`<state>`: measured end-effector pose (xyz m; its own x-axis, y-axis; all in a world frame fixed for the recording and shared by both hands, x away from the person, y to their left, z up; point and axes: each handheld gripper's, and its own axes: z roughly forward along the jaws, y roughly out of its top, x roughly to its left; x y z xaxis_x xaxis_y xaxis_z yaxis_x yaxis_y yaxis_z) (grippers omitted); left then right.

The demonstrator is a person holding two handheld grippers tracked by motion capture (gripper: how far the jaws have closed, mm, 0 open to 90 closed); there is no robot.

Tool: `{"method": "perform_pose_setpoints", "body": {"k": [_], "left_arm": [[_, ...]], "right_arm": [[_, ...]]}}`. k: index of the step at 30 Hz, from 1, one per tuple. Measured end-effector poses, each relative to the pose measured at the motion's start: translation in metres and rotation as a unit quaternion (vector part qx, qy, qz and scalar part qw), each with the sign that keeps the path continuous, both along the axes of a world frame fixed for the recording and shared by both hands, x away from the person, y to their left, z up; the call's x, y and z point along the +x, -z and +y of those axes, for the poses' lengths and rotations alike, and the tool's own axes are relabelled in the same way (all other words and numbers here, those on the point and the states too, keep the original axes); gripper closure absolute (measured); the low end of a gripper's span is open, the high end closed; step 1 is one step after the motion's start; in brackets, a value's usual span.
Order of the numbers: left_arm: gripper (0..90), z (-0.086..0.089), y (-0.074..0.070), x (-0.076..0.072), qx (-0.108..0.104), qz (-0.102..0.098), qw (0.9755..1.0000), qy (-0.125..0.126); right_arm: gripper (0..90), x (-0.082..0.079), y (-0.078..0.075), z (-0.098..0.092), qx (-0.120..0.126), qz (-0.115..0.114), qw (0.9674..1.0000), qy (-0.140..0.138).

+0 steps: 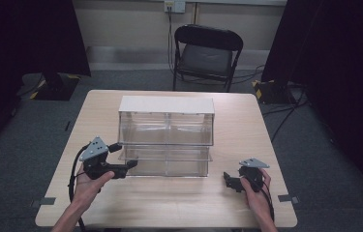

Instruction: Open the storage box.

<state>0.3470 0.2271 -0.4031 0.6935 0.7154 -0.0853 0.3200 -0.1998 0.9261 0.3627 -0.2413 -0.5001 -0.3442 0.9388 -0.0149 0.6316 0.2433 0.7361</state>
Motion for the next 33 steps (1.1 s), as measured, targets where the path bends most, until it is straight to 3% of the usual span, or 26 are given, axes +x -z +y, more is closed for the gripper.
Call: {"method": "perform_pose_setpoints", "body": {"k": [33], "left_arm": [[14.9,-0.0026,-0.0082,0.002,-0.002,-0.01,0.9999,0.002]], "right_arm": [[12.8,0.0001,0.0,0.0,0.0,0.0,1.0,0.0]]}}
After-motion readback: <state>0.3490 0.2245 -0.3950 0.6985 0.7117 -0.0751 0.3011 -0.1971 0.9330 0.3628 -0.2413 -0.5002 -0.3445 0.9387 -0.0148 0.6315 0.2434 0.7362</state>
